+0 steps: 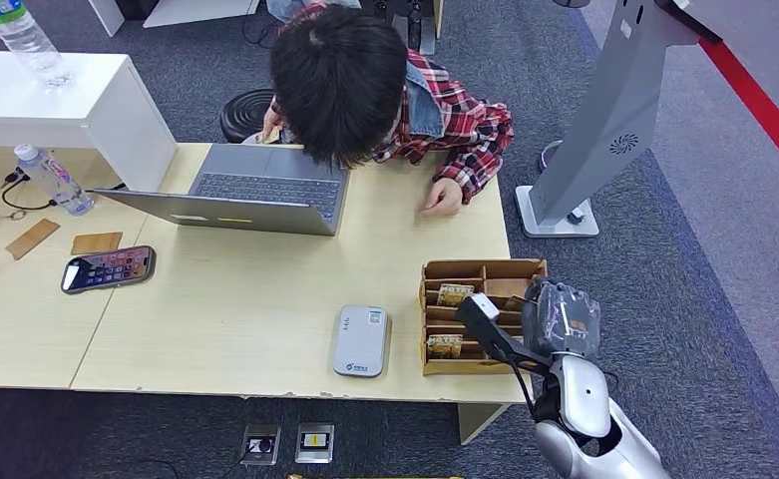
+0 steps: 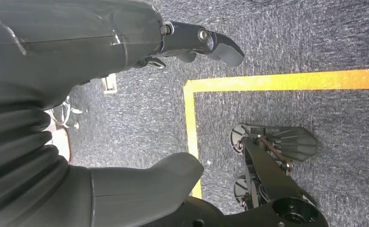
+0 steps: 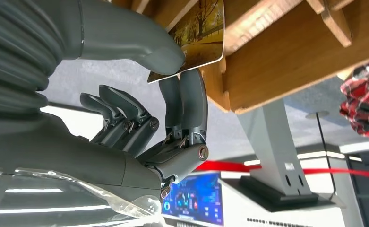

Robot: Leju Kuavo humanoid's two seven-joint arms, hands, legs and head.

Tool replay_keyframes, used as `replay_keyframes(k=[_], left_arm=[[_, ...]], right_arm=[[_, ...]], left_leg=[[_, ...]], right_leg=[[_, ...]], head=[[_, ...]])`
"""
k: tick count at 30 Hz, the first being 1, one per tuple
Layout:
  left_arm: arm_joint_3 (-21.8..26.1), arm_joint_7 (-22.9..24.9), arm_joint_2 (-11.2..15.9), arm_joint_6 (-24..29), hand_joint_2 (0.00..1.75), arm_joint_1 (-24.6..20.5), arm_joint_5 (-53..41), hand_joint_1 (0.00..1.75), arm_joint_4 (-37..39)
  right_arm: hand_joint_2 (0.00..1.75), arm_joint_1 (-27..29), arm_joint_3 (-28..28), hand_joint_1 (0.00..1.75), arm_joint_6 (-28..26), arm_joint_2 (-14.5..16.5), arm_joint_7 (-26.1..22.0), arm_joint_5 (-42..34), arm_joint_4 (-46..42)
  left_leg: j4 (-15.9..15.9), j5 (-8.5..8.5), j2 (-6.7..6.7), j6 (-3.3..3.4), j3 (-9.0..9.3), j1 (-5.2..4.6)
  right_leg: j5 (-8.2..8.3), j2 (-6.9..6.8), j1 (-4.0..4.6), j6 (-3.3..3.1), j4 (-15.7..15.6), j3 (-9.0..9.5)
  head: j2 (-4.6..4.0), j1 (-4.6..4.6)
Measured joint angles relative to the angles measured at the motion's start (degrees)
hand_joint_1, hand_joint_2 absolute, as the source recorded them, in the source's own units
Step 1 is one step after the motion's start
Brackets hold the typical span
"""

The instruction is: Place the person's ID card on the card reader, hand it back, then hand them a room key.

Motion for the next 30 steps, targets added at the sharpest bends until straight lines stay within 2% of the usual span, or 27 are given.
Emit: replay_keyframes(k=[7,13,19,24,28,30], left_arm=[[0.00,0.00,0.01,0.06,1.75,0.02,0.49,0.00,0.00],[0.00,-0.20,-0.01,0.01,1.75,0.02,0.62,0.00,0.00],[0.00,-0.47,-0.02,-0.03,1.75,0.02,0.75,0.00,0.00],[0.00,-0.48,-0.02,-0.05,1.75,0.02,0.71,0.00,0.00],[0.00,-0.52,-0.04,-0.12,0.00,0.00,0.33,0.00,0.00],[-0.01,-0.66,-0.07,-0.15,0.00,-0.02,0.04,0.00,0.00]], right_arm=[[1.75,-1.14,-0.07,1.75,1.27,-0.55,0.22,5.94,-4.11],[1.75,-3.85,-0.05,1.75,3.91,-1.34,-0.02,10.94,-11.52],[1.75,-5.50,0.05,1.75,5.09,-1.66,-0.26,11.95,-17.21],[1.75,-5.74,0.43,1.75,3.38,-1.67,-1.03,11.31,-18.45],[1.75,-6.74,0.91,1.75,1.80,-1.33,-2.68,8.55,-18.68],[1.75,-7.46,1.22,1.75,1.16,-0.82,-3.44,6.62,-18.47]], left_leg=[[0.00,0.00,0.00,0.00,-0.01,0.00],[0.00,0.00,0.01,0.00,-0.01,0.00],[0.00,0.00,0.00,0.00,-0.02,0.00],[0.00,0.00,0.00,0.00,-0.03,0.00],[0.00,0.00,0.00,0.00,-0.04,0.00],[0.00,0.00,0.00,0.00,-0.05,0.00]], right_leg=[[0.00,0.00,0.00,0.00,0.00,-0.01],[0.00,0.01,0.00,0.00,0.00,-0.02],[0.00,0.01,0.00,0.00,0.00,-0.02],[0.00,0.01,0.00,0.00,0.00,-0.02],[0.00,0.00,0.00,0.00,0.01,-0.01],[0.00,0.00,0.00,0.00,0.01,-0.01]], head=[[0.00,0.01],[0.00,-0.01],[0.00,-0.01],[0.00,0.00],[0.00,-0.01],[0.00,-0.01]])
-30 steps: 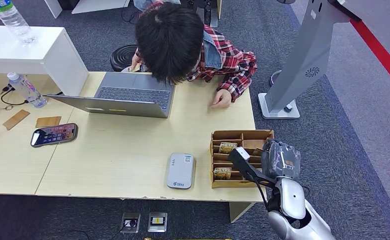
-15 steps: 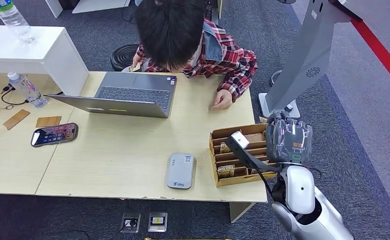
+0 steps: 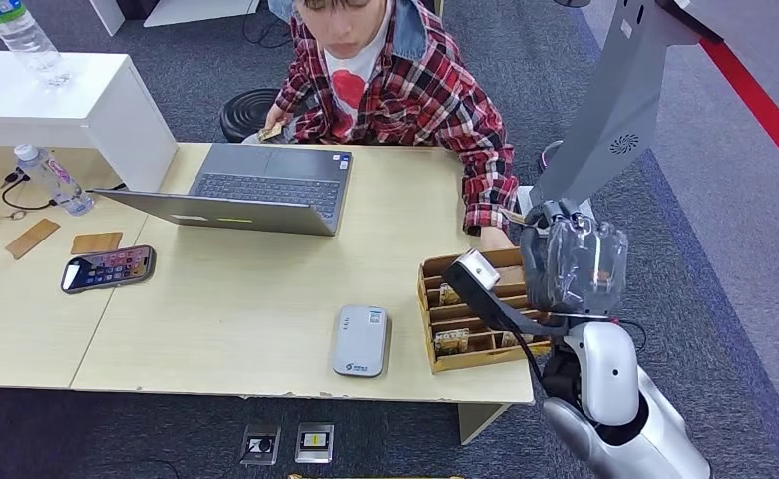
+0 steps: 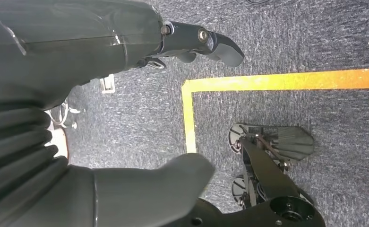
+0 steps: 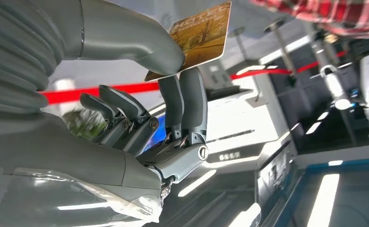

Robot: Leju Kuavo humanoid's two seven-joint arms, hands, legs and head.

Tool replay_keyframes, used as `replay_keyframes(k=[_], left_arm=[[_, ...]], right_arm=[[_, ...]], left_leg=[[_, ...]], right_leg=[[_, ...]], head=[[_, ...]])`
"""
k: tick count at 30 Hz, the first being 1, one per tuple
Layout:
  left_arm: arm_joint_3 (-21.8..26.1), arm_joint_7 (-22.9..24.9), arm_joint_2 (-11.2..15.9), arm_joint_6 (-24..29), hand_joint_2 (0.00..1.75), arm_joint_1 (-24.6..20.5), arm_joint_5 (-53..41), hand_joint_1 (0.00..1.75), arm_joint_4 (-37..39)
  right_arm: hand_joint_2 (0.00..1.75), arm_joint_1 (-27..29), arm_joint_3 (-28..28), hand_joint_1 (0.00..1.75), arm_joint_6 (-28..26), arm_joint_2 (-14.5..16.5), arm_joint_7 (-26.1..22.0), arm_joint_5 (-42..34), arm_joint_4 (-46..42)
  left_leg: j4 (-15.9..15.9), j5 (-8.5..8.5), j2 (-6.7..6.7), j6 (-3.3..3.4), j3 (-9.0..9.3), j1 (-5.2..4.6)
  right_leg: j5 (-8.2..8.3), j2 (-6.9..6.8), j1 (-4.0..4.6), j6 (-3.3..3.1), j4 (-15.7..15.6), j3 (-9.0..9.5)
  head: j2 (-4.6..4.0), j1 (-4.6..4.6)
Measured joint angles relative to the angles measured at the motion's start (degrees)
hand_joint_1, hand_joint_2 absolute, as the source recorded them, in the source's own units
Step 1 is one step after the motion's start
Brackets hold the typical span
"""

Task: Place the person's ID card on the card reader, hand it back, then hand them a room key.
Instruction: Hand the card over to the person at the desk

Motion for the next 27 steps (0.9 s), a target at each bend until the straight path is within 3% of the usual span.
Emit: replay_keyframes(k=[9,19,20,21,23,24,25,27], left_arm=[[-0.16,-0.69,-0.08,-0.10,0.00,-0.23,-1.36,0.00,0.00],[-0.17,-0.70,-0.08,-0.28,0.00,-0.23,-1.32,0.00,0.00],[-0.17,-0.70,-0.08,-0.29,0.00,-0.23,-1.30,0.00,0.00],[-0.17,-0.69,-0.08,-0.29,0.00,-0.23,-1.29,0.00,0.00],[-0.17,-0.63,-0.08,-0.29,0.00,-0.22,-1.27,0.00,0.00],[-0.17,-0.59,-0.08,-0.29,0.00,-0.21,-1.26,0.00,0.00],[-0.17,-0.55,-0.07,-0.29,0.00,-0.20,-1.25,0.00,0.00],[-0.17,-0.51,-0.07,-0.29,0.00,-0.20,-1.19,0.00,0.00]], right_arm=[[1.75,-4.91,1.86,1.75,-1.66,3.47,-2.28,-10.45,6.99],[1.75,-6.51,3.23,1.75,-2.55,5.58,-2.22,-12.27,14.66],[1.75,-6.60,3.34,1.64,-2.61,5.66,-2.16,-12.21,15.06],[1.75,-6.69,3.46,1.29,-2.67,5.72,-2.05,-12.12,15.46],[1.75,-6.77,3.69,0.42,-2.80,5.79,-1.80,-11.92,16.28],[1.75,-6.79,3.76,0.09,-2.98,5.82,-1.71,-11.81,16.66],[1.75,-6.80,3.81,0.00,-3.24,5.87,-1.66,-11.68,16.97],[1.75,-6.79,3.89,0.00,-3.90,6.00,-1.62,-11.44,17.40]], left_leg=[[0.00,0.01,-0.02,0.00,-0.03,0.01],[0.00,0.01,-0.04,0.00,-0.04,0.00],[0.00,0.01,-0.04,0.00,-0.04,0.01],[0.00,0.01,-0.04,0.00,-0.04,0.01],[0.00,0.01,-0.05,0.00,-0.05,0.01],[0.00,0.01,-0.06,0.00,-0.05,0.01],[0.00,0.01,-0.06,0.00,-0.05,0.00],[0.00,0.01,-0.05,0.00,-0.04,0.00]], right_leg=[[0.00,-0.02,0.01,0.00,0.02,0.01],[-0.01,-0.02,0.01,0.00,0.01,-0.01],[-0.01,-0.02,0.01,0.00,0.01,-0.01],[-0.01,-0.02,0.01,0.00,0.01,-0.01],[-0.01,-0.04,0.01,0.00,0.01,-0.01],[-0.01,-0.04,0.01,0.00,0.01,-0.02],[-0.01,-0.04,0.01,0.00,0.01,-0.02],[-0.01,-0.03,0.01,0.00,0.01,-0.02]], head=[[0.00,0.00],[0.00,0.00],[0.00,0.00],[0.00,0.00],[0.00,0.01],[0.00,0.01],[0.00,0.01],[0.00,0.00]])
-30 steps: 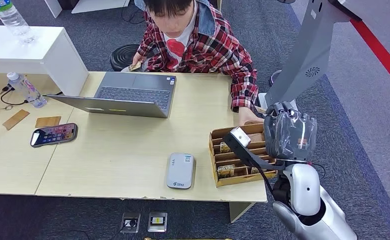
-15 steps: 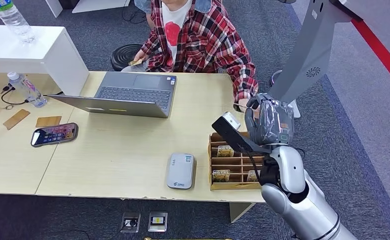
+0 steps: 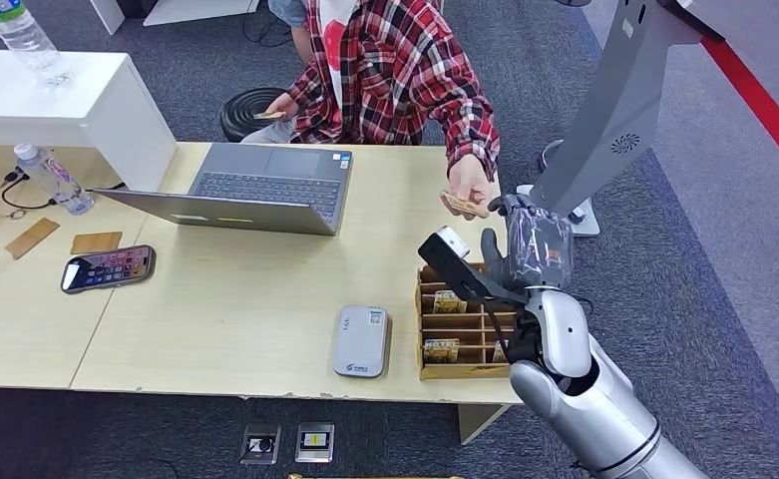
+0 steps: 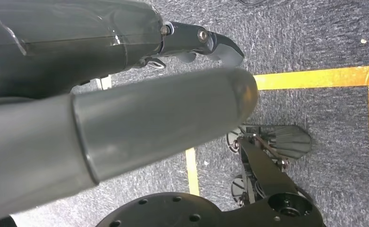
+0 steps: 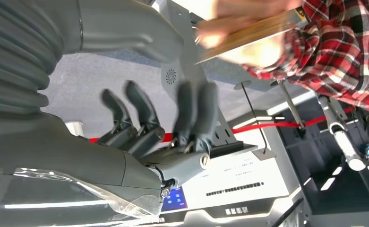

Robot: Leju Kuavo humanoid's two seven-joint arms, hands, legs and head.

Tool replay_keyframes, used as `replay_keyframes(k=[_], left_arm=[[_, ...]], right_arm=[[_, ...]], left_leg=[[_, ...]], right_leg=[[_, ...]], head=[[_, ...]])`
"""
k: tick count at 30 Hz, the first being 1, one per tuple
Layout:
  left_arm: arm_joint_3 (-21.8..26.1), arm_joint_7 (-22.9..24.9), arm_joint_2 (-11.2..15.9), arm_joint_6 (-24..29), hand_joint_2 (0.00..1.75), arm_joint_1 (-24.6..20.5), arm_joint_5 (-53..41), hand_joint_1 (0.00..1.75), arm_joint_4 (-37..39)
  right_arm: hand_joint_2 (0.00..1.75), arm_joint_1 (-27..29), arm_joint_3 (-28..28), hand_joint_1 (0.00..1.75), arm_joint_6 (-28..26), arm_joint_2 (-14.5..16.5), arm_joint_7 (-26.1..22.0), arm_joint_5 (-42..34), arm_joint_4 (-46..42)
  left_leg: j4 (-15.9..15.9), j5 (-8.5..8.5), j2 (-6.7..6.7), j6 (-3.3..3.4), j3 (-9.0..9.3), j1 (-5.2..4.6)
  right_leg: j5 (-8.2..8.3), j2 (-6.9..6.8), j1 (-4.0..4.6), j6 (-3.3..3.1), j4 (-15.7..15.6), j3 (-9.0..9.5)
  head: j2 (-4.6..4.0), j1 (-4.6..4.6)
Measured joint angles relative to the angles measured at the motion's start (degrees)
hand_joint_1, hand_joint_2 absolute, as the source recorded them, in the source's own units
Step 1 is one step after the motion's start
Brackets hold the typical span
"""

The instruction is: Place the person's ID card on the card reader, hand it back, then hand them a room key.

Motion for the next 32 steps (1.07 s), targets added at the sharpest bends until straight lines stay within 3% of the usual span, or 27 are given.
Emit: replay_keyframes(k=[6,10,16,18,32], left_arm=[[0.01,0.05,0.00,0.10,0.00,0.00,0.29,0.00,0.00],[0.02,0.05,-0.01,0.26,0.00,0.02,0.80,0.00,0.00],[0.02,0.05,0.00,0.36,0.00,0.06,1.67,0.00,0.00],[0.02,0.05,-0.01,0.36,0.00,0.05,1.75,0.00,0.00],[0.08,0.03,-0.10,0.90,0.00,0.10,2.87,0.00,0.00]], right_arm=[[1.75,0.33,0.13,0.00,-1.61,0.08,-0.17,-0.27,0.77],[1.75,2.15,-0.14,0.00,-2.73,0.08,-1.64,-5.22,0.57],[1.75,8.32,-1.61,0.00,-3.93,0.29,-11.96,-33.80,-1.64],[1.75,10.26,-2.01,0.00,-3.64,0.46,-14.02,-38.85,-2.29],[1.75,17.35,-5.37,0.00,-5.81,0.13,-11.89,-34.68,-6.14]], left_leg=[[0.00,0.00,0.01,0.00,0.01,0.00],[0.00,0.00,0.01,0.00,0.03,0.00],[0.00,-0.01,0.01,0.00,0.01,0.00],[0.00,-0.01,0.01,0.00,0.01,0.00],[0.00,-0.01,0.04,0.00,0.04,0.00]], right_leg=[[0.00,0.01,0.00,0.00,-0.01,-0.01],[0.00,0.01,0.00,0.00,-0.01,-0.01],[-0.01,0.00,0.00,0.00,-0.01,-0.02],[-0.01,0.00,0.00,0.00,-0.01,-0.02],[-0.01,0.02,-0.01,0.00,-0.02,-0.02]], head=[[0.00,0.01],[0.00,0.00],[0.00,-0.01],[0.00,-0.01],[0.00,0.00]])
